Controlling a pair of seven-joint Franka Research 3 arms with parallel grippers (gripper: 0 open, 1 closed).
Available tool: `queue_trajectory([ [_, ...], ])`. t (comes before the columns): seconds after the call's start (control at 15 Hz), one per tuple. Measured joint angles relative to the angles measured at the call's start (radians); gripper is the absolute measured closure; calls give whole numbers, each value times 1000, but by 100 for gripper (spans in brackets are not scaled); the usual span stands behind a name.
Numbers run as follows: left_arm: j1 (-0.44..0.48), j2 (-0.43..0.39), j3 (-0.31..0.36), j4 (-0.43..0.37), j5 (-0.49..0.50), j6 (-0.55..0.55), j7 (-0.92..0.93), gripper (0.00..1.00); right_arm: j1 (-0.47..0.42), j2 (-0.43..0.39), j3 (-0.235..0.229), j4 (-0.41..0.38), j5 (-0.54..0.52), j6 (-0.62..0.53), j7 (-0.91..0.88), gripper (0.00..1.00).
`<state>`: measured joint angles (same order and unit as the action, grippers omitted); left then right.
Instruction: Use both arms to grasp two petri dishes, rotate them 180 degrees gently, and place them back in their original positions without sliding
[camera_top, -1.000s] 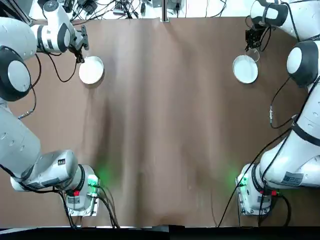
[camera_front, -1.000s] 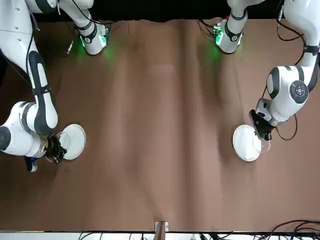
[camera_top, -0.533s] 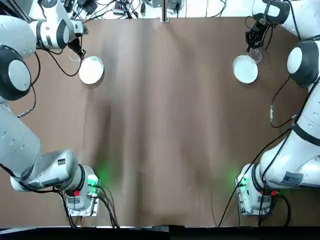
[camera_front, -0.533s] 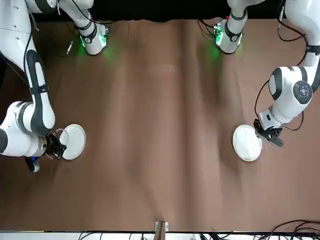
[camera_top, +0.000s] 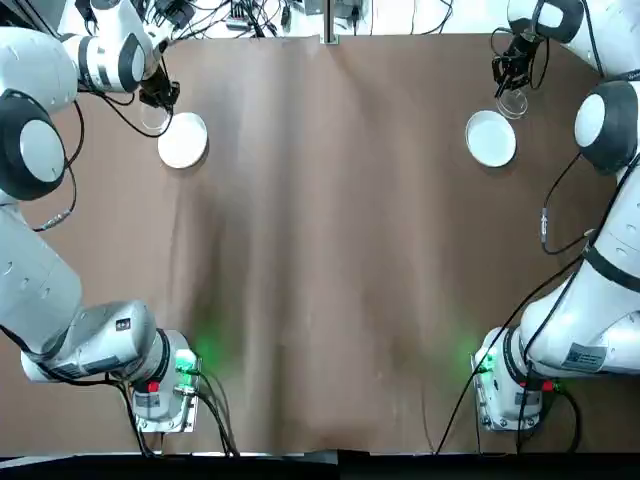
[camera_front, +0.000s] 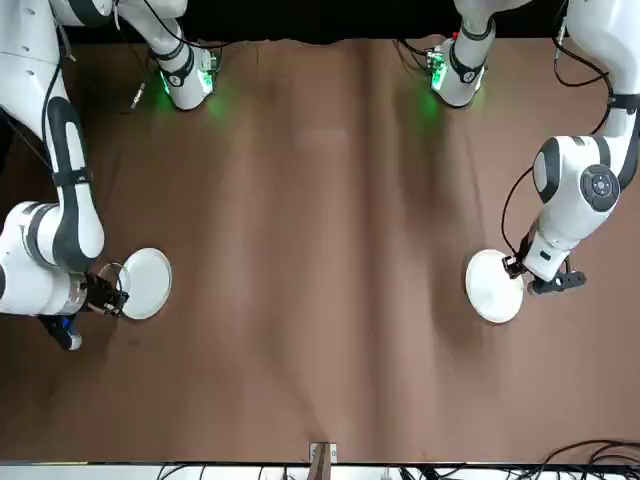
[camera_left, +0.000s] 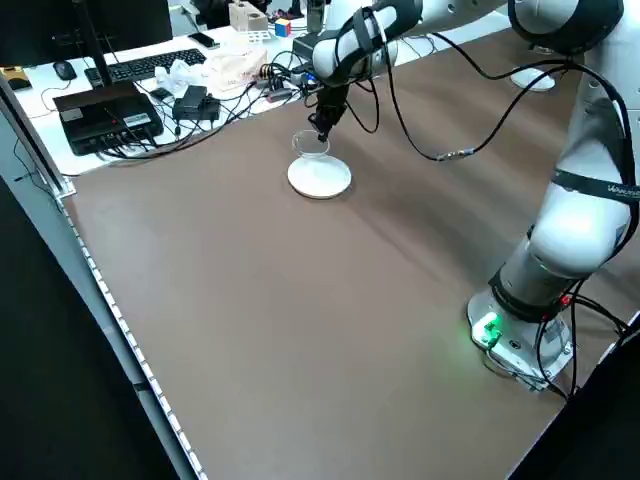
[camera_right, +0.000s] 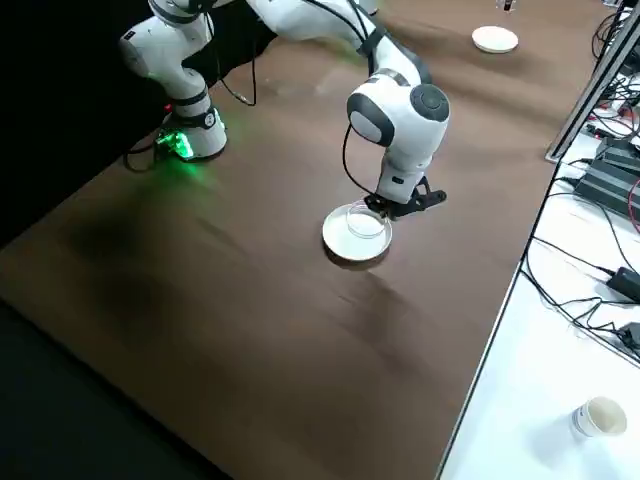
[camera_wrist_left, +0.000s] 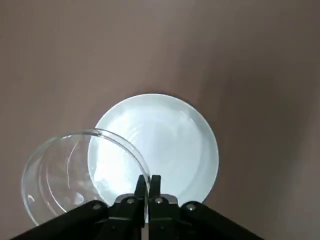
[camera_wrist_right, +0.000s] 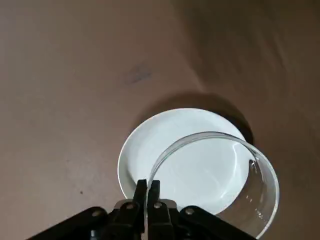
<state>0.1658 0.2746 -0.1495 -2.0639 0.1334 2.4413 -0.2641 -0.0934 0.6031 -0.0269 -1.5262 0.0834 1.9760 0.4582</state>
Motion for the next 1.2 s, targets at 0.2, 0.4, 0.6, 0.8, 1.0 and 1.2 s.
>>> queue_trajectory([
  [0.2,-2,43,-3,40,-20,-3,-256,96,3,0,1,5,0,-2,-154,96],
  [0.4,2,135,-2,116,-122,-3,-544,96,3,0,1,5,0,-4,-351,96],
  [0.6,6,187,-1,162,-140,-3,-760,96,11,0,2,5,-7,-5,-431,96],
  [0.8,6,230,1,184,-141,-4,-878,96,22,0,3,5,-67,-5,-450,96],
  [1.0,5,270,4,190,-141,-4,-976,96,24,0,3,7,-74,-5,-453,96],
  [1.2,4,307,9,201,-135,-4,-1076,96,24,0,3,9,-75,-52,-456,96],
])
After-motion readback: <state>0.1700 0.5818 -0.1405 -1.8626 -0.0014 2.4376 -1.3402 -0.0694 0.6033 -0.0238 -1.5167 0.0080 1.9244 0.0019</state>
